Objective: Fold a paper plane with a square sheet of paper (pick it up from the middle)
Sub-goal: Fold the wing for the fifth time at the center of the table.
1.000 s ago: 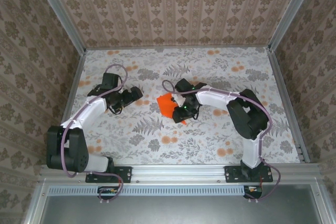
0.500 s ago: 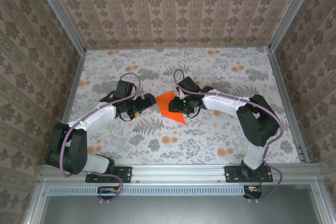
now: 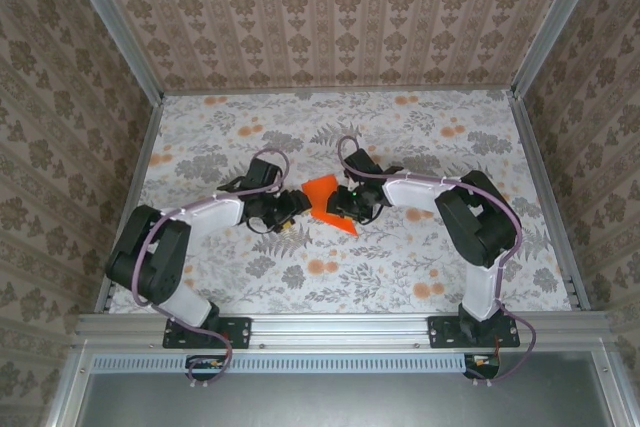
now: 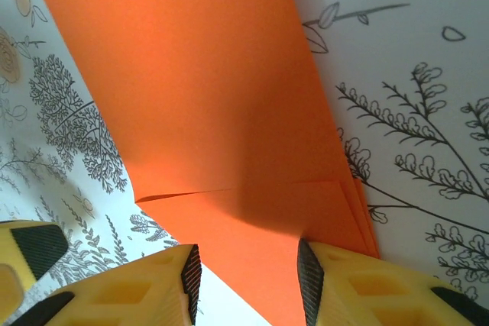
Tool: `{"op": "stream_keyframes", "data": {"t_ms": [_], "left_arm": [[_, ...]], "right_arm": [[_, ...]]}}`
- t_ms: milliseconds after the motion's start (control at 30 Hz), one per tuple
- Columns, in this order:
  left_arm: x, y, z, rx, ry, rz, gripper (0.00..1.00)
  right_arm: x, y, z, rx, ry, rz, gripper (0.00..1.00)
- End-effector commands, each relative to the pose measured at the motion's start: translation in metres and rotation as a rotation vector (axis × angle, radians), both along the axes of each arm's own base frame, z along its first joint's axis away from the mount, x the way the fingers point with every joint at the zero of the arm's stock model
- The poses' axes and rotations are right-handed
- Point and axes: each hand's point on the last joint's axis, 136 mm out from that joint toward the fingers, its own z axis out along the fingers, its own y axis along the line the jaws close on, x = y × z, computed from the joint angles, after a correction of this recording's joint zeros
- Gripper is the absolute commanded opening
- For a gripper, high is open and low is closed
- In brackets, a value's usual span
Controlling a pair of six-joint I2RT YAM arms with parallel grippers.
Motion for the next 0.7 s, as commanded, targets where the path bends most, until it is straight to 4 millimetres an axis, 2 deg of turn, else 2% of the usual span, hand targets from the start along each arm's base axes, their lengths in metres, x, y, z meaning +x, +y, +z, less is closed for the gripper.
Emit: {"op": "stream_keyframes", "data": {"t_ms": [0, 267, 667], "left_arm": [[0.009, -0.018, 0.010, -0.058, -0.005, -0.005, 0.57], [0.015, -0.026, 0.003, -0.057, 0.014, -0.008, 0.41], [0.024, -0.034, -0.006, -0.053, 0.027, -0.028, 0.36]], "right_arm": [[-0.006, -0.003, -0.010, 0.069, 0.066, -0.033, 0.41], [-0.007, -0.007, -0.013, 0.241, 0.109, -0.073, 0.41], [-0.010, -0.017, -0.017, 0.265, 0.126, -0.088, 0.40]]}}
